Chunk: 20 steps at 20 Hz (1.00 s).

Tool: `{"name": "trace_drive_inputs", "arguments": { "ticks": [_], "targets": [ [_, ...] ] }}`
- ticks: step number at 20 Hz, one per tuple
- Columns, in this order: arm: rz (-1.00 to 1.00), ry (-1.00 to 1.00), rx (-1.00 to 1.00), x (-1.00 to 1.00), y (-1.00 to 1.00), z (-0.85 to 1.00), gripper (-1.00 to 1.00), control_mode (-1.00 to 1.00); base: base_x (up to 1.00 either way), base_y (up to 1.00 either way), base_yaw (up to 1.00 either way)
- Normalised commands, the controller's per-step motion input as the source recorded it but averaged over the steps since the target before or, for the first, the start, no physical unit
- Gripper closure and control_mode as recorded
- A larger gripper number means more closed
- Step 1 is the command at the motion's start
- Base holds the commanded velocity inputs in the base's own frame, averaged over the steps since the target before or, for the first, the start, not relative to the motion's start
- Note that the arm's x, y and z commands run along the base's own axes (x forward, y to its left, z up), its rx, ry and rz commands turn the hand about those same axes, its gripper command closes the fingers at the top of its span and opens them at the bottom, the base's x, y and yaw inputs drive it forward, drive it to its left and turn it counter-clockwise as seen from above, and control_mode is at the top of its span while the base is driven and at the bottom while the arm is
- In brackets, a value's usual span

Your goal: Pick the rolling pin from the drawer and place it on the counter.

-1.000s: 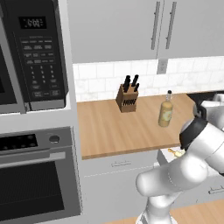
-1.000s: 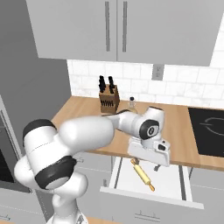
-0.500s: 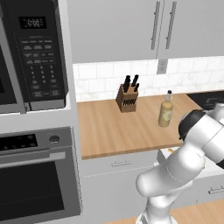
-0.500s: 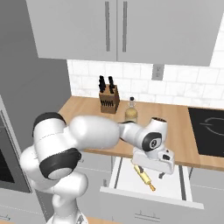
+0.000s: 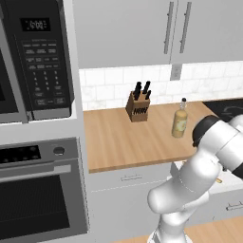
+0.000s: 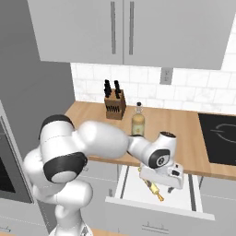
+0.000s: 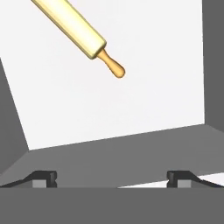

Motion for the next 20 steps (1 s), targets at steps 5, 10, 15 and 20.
{"name": "trace_drive_inputs", "arguments": {
  "ticks": [5, 10, 15, 20],
  "targets": [
    [0.0, 0.0, 0.0, 0.06, 0.0, -0.23, -1.0, -1.0, 0.0, 0.0, 0.0],
    [0.0, 0.0, 0.0, 0.0, 0.0, -0.13, -1.0, -1.0, 0.0, 0.0, 0.0],
    [0.01, 0.0, 0.0, -0.15, 0.0, -0.14, -1.0, -1.0, 0.0, 0.0, 0.0],
    [0.0, 0.0, 0.0, -0.23, 0.0, -0.12, -1.0, -1.0, 0.0, 0.0, 0.0]
  ]
}}
